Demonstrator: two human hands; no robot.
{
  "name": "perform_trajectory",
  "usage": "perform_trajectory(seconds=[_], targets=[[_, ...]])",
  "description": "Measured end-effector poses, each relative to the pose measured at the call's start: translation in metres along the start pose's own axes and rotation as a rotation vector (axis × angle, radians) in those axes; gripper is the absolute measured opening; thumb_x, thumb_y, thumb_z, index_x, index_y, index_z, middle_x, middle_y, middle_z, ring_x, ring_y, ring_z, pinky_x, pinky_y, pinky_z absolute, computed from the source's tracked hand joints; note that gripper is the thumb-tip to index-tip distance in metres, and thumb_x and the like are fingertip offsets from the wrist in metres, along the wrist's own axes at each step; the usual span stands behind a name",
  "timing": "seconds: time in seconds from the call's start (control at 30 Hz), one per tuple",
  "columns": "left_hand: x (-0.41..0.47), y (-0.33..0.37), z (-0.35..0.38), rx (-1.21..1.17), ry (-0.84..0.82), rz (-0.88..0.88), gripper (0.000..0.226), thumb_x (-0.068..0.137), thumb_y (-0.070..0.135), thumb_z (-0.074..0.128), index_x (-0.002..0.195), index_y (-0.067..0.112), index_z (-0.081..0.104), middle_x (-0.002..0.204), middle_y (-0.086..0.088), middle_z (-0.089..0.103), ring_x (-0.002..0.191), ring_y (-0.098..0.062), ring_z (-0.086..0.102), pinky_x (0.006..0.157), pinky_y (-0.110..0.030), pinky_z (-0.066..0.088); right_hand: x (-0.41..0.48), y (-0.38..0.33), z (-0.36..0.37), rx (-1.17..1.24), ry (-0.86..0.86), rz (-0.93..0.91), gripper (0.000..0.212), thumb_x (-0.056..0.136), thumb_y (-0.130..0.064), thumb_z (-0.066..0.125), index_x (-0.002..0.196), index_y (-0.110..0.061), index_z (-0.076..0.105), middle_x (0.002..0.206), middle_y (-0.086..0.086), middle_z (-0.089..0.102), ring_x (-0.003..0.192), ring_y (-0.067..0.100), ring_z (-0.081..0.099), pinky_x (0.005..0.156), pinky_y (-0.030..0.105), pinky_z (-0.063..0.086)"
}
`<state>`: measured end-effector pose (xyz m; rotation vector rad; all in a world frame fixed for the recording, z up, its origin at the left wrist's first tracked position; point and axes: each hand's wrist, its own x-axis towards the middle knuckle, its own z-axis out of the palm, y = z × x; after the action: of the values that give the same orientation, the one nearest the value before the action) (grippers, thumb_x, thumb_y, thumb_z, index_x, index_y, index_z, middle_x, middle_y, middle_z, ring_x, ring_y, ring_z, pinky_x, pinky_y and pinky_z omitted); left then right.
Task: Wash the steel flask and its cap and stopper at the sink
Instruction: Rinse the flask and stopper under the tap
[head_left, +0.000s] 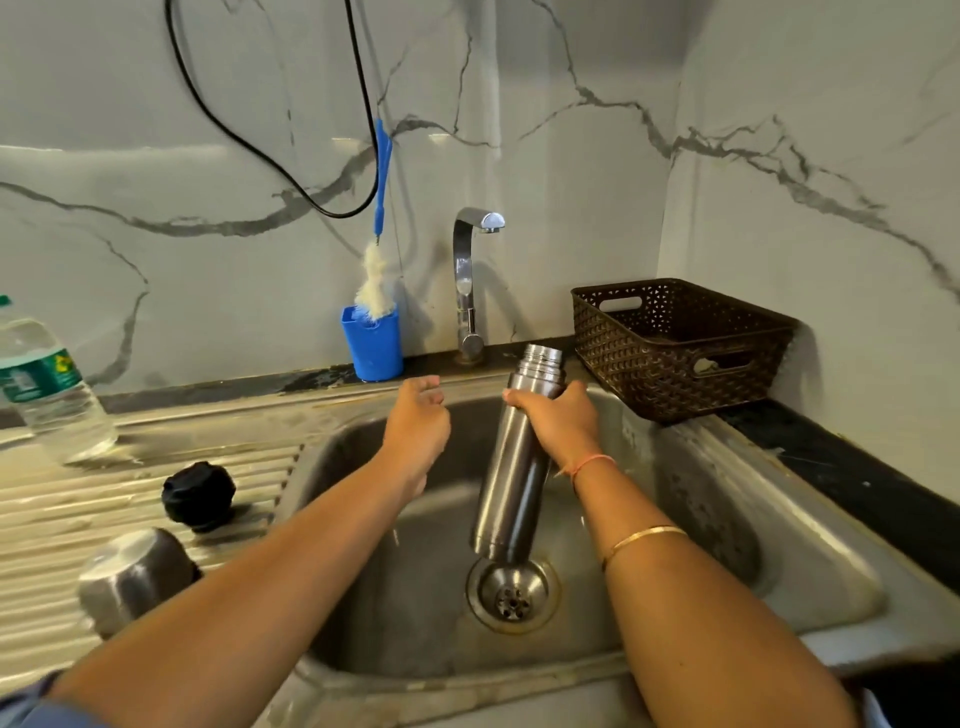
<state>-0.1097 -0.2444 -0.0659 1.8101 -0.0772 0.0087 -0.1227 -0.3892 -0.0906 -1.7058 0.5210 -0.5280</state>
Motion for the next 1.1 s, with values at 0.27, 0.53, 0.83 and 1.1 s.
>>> perform_trajectory(seconds=[0.27, 0.53, 0.83, 1.1], targets=[[-0.041, -0.008, -0.036, 0.183, -0.217, -0.002, 0.053, 0.092, 0.022, 0.059, 0.14, 0.021, 0.037, 0.14, -0.004, 0.043, 0.11, -0.014, 0.054, 0.089, -0.029, 0.047, -0.024, -0.018, -0.008, 0.43, -0.035, 0.156, 0.061, 0.063, -0.035, 0.081, 0.113, -0.012, 0.054, 0.11, 0.009, 0.064, 0.096, 0.026, 0.063, 0.087, 0.046, 0.054], [-0.056, -0.02, -0.06, -0.138, -0.136, -0.062, 0.09, 0.072, 0.048, 0.075, 0.141, 0.023, 0.023, 0.138, -0.004, 0.038, 0.121, -0.022, 0.044, 0.098, -0.049, 0.047, -0.051, -0.017, 0.001, 0.896, -0.185, 0.485, 0.048, 0.085, -0.028, 0.065, 0.124, -0.009, 0.044, 0.101, 0.019, 0.057, 0.095, 0.035, 0.056, 0.086, 0.053, 0.045], [-0.046, -0.001, -0.073, -0.17, 0.089, 0.073, 0.081, 0.069, 0.032, 0.083, 0.132, 0.026, 0.032, 0.119, 0.002, 0.043, 0.106, -0.02, 0.052, 0.084, -0.043, 0.056, -0.061, -0.015, 0.008, 0.565, -0.366, 0.579, 0.058, 0.092, -0.036, 0.057, 0.139, -0.01, 0.035, 0.137, 0.022, 0.039, 0.119, 0.045, 0.048, 0.089, 0.053, 0.046], [-0.044, 0.029, -0.088, 0.348, 0.184, 0.311, 0.07, 0.068, 0.05, 0.078, 0.124, 0.028, 0.044, 0.107, 0.011, 0.048, 0.096, -0.012, 0.047, 0.082, -0.031, 0.044, -0.062, -0.016, 0.014, -0.429, -0.517, -0.057, 0.1, 0.082, -0.042, 0.068, 0.152, -0.022, 0.0, 0.159, 0.011, 0.001, 0.145, 0.032, 0.008, 0.114, 0.046, 0.019]])
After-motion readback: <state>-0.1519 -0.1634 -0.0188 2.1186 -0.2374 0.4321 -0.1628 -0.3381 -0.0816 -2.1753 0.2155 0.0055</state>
